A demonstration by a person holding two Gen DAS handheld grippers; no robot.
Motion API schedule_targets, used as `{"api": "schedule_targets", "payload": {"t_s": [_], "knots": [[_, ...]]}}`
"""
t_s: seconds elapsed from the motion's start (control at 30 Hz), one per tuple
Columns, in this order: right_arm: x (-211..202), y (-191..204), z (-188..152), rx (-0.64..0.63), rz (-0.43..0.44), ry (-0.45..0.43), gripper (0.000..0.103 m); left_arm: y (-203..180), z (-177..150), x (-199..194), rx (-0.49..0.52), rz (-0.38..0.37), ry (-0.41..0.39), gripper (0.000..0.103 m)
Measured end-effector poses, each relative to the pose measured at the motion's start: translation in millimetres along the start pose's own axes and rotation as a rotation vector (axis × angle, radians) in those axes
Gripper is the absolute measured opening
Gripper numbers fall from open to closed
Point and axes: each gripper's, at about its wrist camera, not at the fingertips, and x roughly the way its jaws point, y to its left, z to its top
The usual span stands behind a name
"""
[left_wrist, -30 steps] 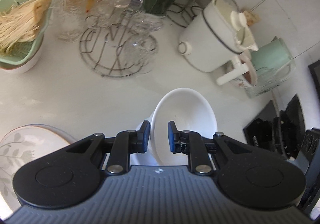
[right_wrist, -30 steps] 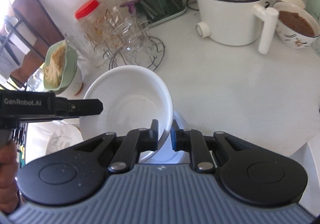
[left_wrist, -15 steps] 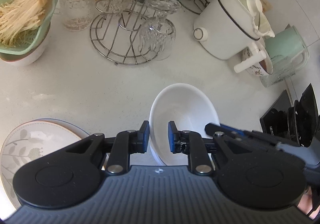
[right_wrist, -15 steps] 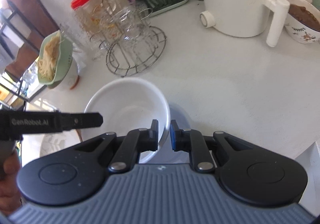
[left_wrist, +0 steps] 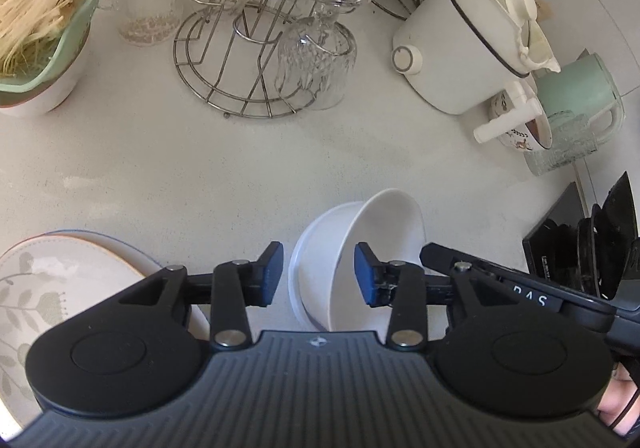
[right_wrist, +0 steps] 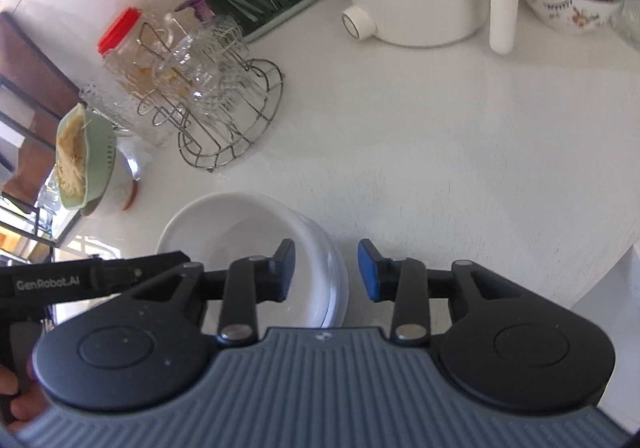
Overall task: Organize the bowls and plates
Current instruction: 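Lower the ceramic bowl into the nested plastic bowls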
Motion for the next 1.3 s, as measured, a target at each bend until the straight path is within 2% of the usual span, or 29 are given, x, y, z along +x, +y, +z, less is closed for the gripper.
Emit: {"api": "schedule_targets", "payload": {"t_s": [0.03, 0.13, 0.3, 0.37, 0.53, 0.6, 0.7, 0.73, 0.83, 0.87, 1.07, 1.2, 1.3], "knots": [[0.5, -1.1, 0.1, 0.003, 0.001, 0.001, 0.038, -0.5, -0.1, -0.9, 0.002, 0.001, -0.016, 0.03], [-0.7, -3.4, -0.9, 0.006, 0.007, -0.001, 0.038, -2.7, 0.3, -6.2, 0.002, -0.026, -0.063, 0.011], [0.9, -6.6, -0.2, 0.006, 0.025, 0.01, 0.038, -1.9, 2.4, -2.4, -0.002, -0.035, -0.069, 0.009], [1.7, -7.1, 0.2, 0.006, 0.029, 0.017, 0.038, -1.6, 2.4, 3.6, -0.004, -0.018, -0.055, 0.007], [5.9, -8.4, 1.0, 0.0, 0.043, 0.031, 0.038, -1.5, -2.5, 21.7, -0.002, -0.01, -0.003, 0.008], [9.1, -10.1, 0.4, 0.004, 0.048, 0.042, 0.038, -0.5, -5.1, 25.0, -0.008, -0.01, -0.005, 0.008], [14.4, -13.0, -1.3, 0.016, 0.053, 0.061, 0.038, -0.7, -6.1, 29.4, -0.021, 0.011, 0.016, 0.013], [15.8, -14.0, -2.0, 0.02, 0.06, 0.065, 0.038, 0.4, -6.5, 31.8, -0.031, 0.01, 0.023, 0.019], [21.3, -16.3, -3.5, 0.028, 0.065, 0.074, 0.038, 2.8, -9.4, 37.2, -0.054, 0.002, 0.034, 0.043], [22.9, -17.4, -4.5, 0.031, 0.066, 0.075, 0.038, 2.2, -10.6, 38.6, -0.054, 0.003, 0.033, 0.045], [35.6, -20.8, -9.8, 0.052, 0.08, 0.097, 0.036, -1.5, -14.5, 53.2, -0.047, -0.013, 0.061, 0.045], [37.8, -22.0, -11.6, 0.058, 0.054, 0.086, 0.025, -4.0, -15.2, 62.9, -0.03, 0.008, 0.085, 0.043], [41.1, -23.4, -13.7, 0.07, 0.067, 0.094, 0.023, -2.1, -17.5, 68.4, -0.043, -0.001, 0.097, 0.041]]}}
